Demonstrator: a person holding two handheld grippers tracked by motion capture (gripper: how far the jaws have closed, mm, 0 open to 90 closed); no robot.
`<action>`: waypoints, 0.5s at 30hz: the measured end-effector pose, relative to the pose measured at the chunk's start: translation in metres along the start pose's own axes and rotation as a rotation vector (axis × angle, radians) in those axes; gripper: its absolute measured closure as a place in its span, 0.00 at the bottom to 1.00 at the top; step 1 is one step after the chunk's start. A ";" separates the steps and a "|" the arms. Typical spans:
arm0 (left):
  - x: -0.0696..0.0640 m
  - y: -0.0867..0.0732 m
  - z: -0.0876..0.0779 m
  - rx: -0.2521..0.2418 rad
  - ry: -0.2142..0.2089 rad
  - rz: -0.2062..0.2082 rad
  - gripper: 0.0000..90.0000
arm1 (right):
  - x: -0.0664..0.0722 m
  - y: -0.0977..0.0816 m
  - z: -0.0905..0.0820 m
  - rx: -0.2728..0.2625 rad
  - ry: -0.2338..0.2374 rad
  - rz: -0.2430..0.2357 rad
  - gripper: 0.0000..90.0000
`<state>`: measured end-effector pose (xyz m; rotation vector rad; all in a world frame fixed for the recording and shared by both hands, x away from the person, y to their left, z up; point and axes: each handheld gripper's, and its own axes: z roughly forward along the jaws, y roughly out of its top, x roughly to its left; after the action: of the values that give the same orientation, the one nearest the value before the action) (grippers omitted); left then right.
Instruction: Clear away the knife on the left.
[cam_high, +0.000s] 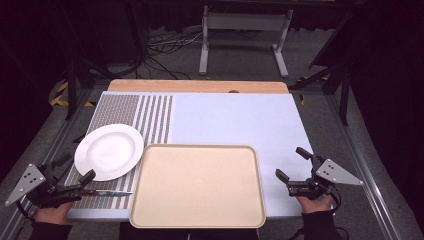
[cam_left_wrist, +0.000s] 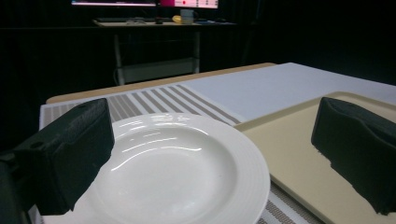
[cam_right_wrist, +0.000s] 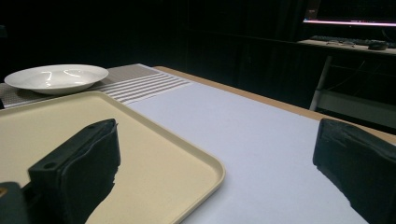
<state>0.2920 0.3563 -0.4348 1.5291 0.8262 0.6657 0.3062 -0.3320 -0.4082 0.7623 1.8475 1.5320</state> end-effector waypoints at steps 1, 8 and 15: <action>0.000 0.000 0.000 -0.006 0.006 0.009 0.01 | 0.000 0.000 0.000 -0.002 0.002 -0.003 0.02; -0.001 0.001 0.001 0.005 -0.012 0.014 0.01 | -0.001 0.000 0.002 -0.004 0.009 0.001 0.02; 0.001 0.003 0.000 0.049 -0.052 -0.049 0.01 | 0.000 0.000 0.004 0.003 0.016 0.003 0.02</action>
<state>0.2932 0.3570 -0.4315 1.5585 0.8437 0.5713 0.3098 -0.3297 -0.4088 0.7567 1.8612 1.5419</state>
